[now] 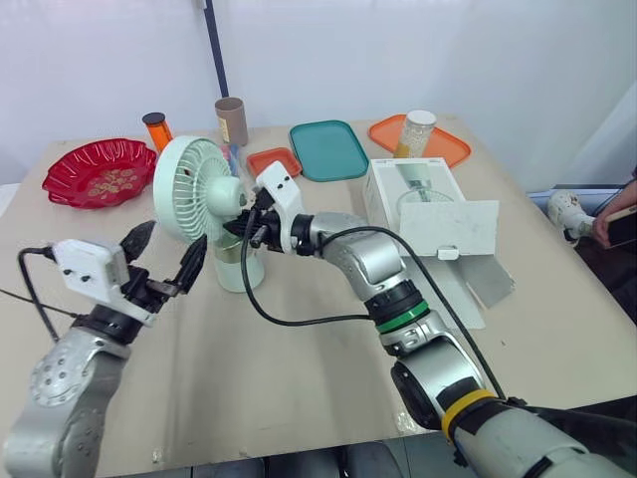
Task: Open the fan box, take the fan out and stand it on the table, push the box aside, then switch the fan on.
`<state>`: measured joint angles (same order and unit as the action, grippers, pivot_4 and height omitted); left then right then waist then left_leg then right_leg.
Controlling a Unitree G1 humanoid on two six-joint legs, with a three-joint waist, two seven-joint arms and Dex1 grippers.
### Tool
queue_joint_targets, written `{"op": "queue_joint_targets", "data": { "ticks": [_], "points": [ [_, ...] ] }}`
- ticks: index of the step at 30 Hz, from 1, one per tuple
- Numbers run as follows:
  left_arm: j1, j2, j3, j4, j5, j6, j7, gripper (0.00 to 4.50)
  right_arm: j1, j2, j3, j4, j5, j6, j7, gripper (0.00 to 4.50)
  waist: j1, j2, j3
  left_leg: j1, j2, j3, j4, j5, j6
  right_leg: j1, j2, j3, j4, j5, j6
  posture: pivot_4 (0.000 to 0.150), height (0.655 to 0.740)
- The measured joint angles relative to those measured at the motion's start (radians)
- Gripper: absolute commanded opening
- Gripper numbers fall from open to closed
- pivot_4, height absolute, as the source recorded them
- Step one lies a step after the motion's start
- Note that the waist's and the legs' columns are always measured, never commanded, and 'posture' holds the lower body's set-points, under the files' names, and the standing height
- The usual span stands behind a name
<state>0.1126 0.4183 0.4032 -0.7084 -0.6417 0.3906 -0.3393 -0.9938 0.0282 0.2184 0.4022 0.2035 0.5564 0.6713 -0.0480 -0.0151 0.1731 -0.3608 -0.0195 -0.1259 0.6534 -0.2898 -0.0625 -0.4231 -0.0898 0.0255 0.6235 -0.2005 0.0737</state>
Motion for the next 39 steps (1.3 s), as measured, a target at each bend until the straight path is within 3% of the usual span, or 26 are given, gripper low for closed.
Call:
{"op": "queue_joint_targets", "data": {
  "ticks": [9, 17, 31, 39],
  "points": [
    [0.058, 0.097, 0.181, 0.033, -0.195, 0.016, -0.085, 4.44, -0.006, -0.029, -0.031, 0.018, 0.007, -0.008, 0.011, 0.53, -0.001, 0.0, 0.0, 0.0, 0.0, 0.0, 0.0, 0.0, 0.0, 0.0, 0.0, 0.0, 0.0, 0.0, 0.0, 0.15, 0.7384],
    [0.133, 0.186, 0.244, 0.033, -0.371, 0.079, -0.143, 4.44, -0.016, -0.074, -0.064, 0.032, 0.009, -0.009, 0.02, 0.53, -0.004, 0.0, 0.0, 0.0, 0.001, 0.001, -0.001, 0.0, 0.0, -0.001, 0.0, 0.0, 0.001, 0.0, -0.001, 0.15, 0.7384],
    [0.212, 0.244, 0.406, 0.132, -0.475, 0.119, -0.181, 4.44, -0.006, -0.164, -0.079, -0.017, 0.041, -0.012, 0.107, 0.53, -0.005, 0.0, 0.0, 0.0, 0.001, 0.002, -0.001, -0.001, 0.001, -0.002, 0.0, 0.0, 0.001, -0.001, -0.001, 0.15, 0.7384],
    [0.291, 0.243, 0.419, 0.126, -0.457, 0.118, -0.21, 4.44, 0.021, -0.207, -0.078, -0.043, 0.058, -0.012, 0.165, 0.53, -0.005, 0.0, 0.0, 0.0, 0.002, 0.004, -0.001, -0.001, 0.001, -0.002, 0.0, 0.0, 0.002, -0.001, -0.002, 0.15, 0.7384]
  ]
}}
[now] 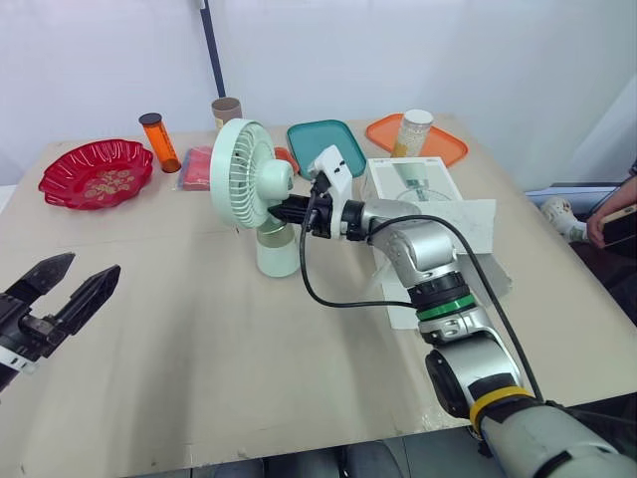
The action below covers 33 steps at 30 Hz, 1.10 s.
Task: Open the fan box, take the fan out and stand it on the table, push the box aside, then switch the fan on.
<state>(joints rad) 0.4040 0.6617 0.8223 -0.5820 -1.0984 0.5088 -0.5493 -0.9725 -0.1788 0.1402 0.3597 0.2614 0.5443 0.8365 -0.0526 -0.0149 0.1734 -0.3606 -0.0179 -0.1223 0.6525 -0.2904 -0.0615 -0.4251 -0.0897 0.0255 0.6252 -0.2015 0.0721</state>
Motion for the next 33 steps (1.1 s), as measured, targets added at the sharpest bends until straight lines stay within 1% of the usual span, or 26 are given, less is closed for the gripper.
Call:
{"op": "queue_joint_targets", "data": {
  "ticks": [3, 8, 11, 15, 21, 33],
  "points": [
    [0.008, 0.0, 0.0, 0.007, 0.027, -0.003, -0.008, 4.44, 0.01, -0.013, 0.0, -0.023, 0.008, 0.0, 0.026, 0.53, 0.0, 0.0, 0.0, 0.0, 0.0, 0.0, 0.0, 0.0, 0.0, 0.0, 0.0, 0.0, 0.0, 0.0, 0.0, 0.15, 0.7384],
    [-0.003, -0.009, -0.013, 0.031, 0.115, -0.034, -0.022, 4.44, 0.044, -0.05, 0.001, -0.076, 0.032, 0.0, 0.09, 0.53, 0.001, 0.0, 0.0, 0.0, 0.0, 0.0, 0.0, 0.0, 0.0, 0.0, 0.0, 0.0, 0.0, 0.0, 0.0, 0.15, 0.7384],
    [-0.029, -0.024, -0.074, 0.05, 0.178, -0.053, -0.022, 4.44, 0.085, -0.073, 0.0, -0.151, 0.069, 0.0, 0.15, 0.53, 0.002, 0.0, 0.0, 0.0, 0.0, 0.0, 0.0, 0.0, 0.0, 0.0, 0.0, 0.0, 0.0, 0.0, 0.0, 0.15, 0.7384],
    [-0.061, -0.025, -0.105, 0.052, 0.211, -0.071, -0.027, 4.44, 0.108, -0.093, 0.0, -0.203, 0.098, 0.0, 0.189, 0.53, 0.002, 0.0, 0.0, 0.0, 0.0, 0.0, 0.0, 0.0, 0.0, 0.0, 0.0, 0.0, 0.0, 0.0, 0.0, 0.15, 0.7384],
    [-0.07, -0.025, -0.12, 0.053, 0.237, -0.077, -0.05, 4.44, 0.124, -0.113, 0.0, -0.248, 0.12, 0.011, 0.188, 0.53, 0.002, 0.0, 0.0, 0.0, 0.0, 0.001, 0.0, 0.0, 0.0, 0.0, 0.0, 0.0, 0.001, 0.0, 0.0, 0.15, 0.7384],
    [-0.143, -0.012, -0.27, 0.126, 0.323, -0.078, -0.151, 4.44, 0.221, -0.145, 0.011, -0.417, 0.168, 0.069, 0.182, 0.53, 0.005, 0.0, 0.0, 0.0, 0.0, 0.001, 0.0, 0.0, 0.0, 0.0, 0.0, 0.0, 0.001, 0.0, 0.0, 0.15, 0.7384]
  ]
}}
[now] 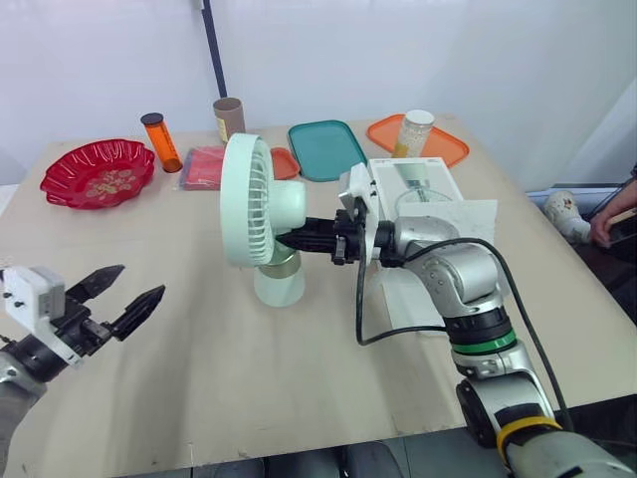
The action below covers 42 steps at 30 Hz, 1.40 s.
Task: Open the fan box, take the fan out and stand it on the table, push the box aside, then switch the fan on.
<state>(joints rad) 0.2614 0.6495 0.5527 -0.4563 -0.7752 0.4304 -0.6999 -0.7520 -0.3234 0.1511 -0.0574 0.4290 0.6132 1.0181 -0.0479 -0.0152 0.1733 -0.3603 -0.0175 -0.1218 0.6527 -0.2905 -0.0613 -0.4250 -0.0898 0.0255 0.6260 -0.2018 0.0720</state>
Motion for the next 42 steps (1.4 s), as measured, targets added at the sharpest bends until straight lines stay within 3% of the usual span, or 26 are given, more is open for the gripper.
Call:
{"op": "queue_joint_targets", "data": {
  "ticks": [15, 17, 20, 25, 26, 27, 28, 42],
  "points": [
    [-0.073, -0.002, -0.125, 0.035, 0.064, 0.002, -0.034, 4.44, 0.094, -0.028, 0.084, -0.041, -0.028, -0.03, -0.002, 0.53, 0.0, 0.0, 0.0, 0.0, 0.0, 0.0, 0.0, 0.0, 0.0, 0.0, 0.0, 0.0, 0.001, 0.0, 0.0, 0.15, 0.7384],
    [-0.081, -0.004, -0.128, 0.035, 0.067, 0.002, -0.035, 3.45, 0.114, -0.028, 0.084, -0.054, -0.028, -0.047, -0.001, 0.53, -0.001, 0.0, 0.0, 0.0, 0.0, 0.0, 0.0, 0.0, 0.0, 0.0, 0.0, 0.0, 0.001, 0.0, 0.0, 0.15, 0.7384],
    [-0.082, -0.004, -0.141, 0.036, 0.068, 0.003, -0.052, 2.66, 0.118, -0.031, 0.084, -0.057, -0.029, -0.051, -0.001, 0.53, -0.001, 0.0, 0.0, 0.001, 0.0, 0.0, 0.0, 0.0, 0.0, 0.0, 0.0, 0.0, 0.001, 0.0, 0.0, 0.15, 0.7384],
    [-0.086, -0.003, -0.17, 0.066, 0.07, 0.004, -0.095, 0.77, 0.13, -0.033, 0.084, -0.064, -0.029, -0.064, -0.001, 0.53, -0.001, 0.0, 0.0, 0.001, 0.0, 0.001, 0.0, 0.0, 0.0, 0.0, 0.0, 0.0, 0.001, 0.0, 0.0, 0.15, 0.7384],
    [-0.088, -0.003, -0.176, 0.072, 0.072, 0.003, -0.099, 0.68, 0.13, -0.034, 0.084, -0.064, -0.03, -0.065, -0.001, 0.53, -0.001, 0.0, 0.0, 0.001, 0.0, 0.001, 0.0, 0.0, 0.0, 0.0, 0.0, 0.0, 0.001, 0.0, 0.0, 0.15, 0.7384],
    [-0.095, -0.003, -0.196, 0.085, 0.087, -0.001, -0.111, 0.21, 0.13, -0.035, 0.084, -0.064, -0.03, -0.066, -0.001, 0.53, 0.0, 0.0, 0.0, 0.001, 0.0, 0.001, 0.0, 0.0, 0.0, 0.0, 0.0, 0.0, 0.001, 0.0, 0.0, 0.15, 0.7384],
    [-0.102, -0.003, -0.219, 0.095, 0.1, -0.003, -0.12, 0.03, 0.131, -0.036, 0.085, -0.065, -0.029, -0.066, 0.001, 0.53, 0.0, -0.001, 0.0, 0.001, 0.0, 0.001, 0.0, 0.0, 0.0, 0.0, 0.0, 0.0, 0.001, 0.0, 0.0, 0.15, 0.7384],
    [-0.279, -0.139, -0.458, 0.252, 0.267, -0.088, -0.113, 0.03, 0.132, -0.05, 0.086, -0.068, -0.028, -0.069, 0.008, 0.53, 0.001, -0.001, -0.001, 0.001, 0.0, 0.001, 0.001, 0.0, 0.0, 0.0, 0.0, 0.0, 0.002, 0.0, 0.0, 0.15, 0.7384]
  ]
}}
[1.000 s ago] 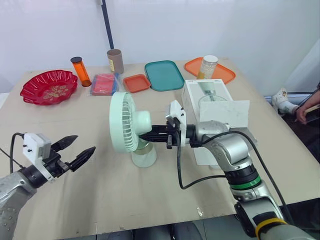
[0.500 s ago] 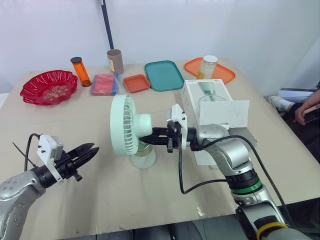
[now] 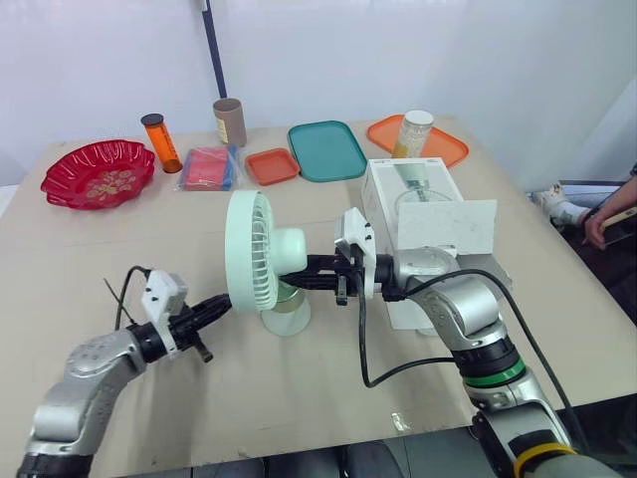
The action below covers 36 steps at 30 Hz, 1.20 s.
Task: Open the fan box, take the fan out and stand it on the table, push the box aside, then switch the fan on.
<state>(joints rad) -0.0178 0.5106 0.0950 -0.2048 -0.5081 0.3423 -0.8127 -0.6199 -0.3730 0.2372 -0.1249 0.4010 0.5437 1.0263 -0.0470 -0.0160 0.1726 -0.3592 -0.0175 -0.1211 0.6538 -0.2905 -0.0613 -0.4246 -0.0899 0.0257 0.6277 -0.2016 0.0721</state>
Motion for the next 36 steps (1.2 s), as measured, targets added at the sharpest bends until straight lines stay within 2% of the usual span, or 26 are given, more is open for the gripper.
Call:
{"op": "queue_joint_targets", "data": {
  "ticks": [7, 36],
  "points": [
    [-0.035, -0.031, -0.048, 0.062, 0.03, -0.04, -0.012, 0.03, -0.001, 0.004, 0.001, 0.0, -0.003, 0.0, -0.009, 0.53, -0.001, 0.0, 0.0, 0.0, 0.0, 0.0, 0.0, 0.0, 0.0, 0.0, 0.0, 0.0, 0.0, 0.0, 0.0, 0.15, 0.7384],
    [-0.028, -0.028, -0.059, 0.021, 0.001, 0.014, -0.047, 0.03, -0.004, 0.012, 0.014, -0.011, -0.012, 0.003, -0.041, 0.53, 0.0, 0.0, 0.0, 0.001, 0.0, 0.0, 0.001, 0.0, 0.0, 0.0, 0.0, 0.0, 0.001, 0.0, 0.0, 0.15, 0.7384]
  ]
}}
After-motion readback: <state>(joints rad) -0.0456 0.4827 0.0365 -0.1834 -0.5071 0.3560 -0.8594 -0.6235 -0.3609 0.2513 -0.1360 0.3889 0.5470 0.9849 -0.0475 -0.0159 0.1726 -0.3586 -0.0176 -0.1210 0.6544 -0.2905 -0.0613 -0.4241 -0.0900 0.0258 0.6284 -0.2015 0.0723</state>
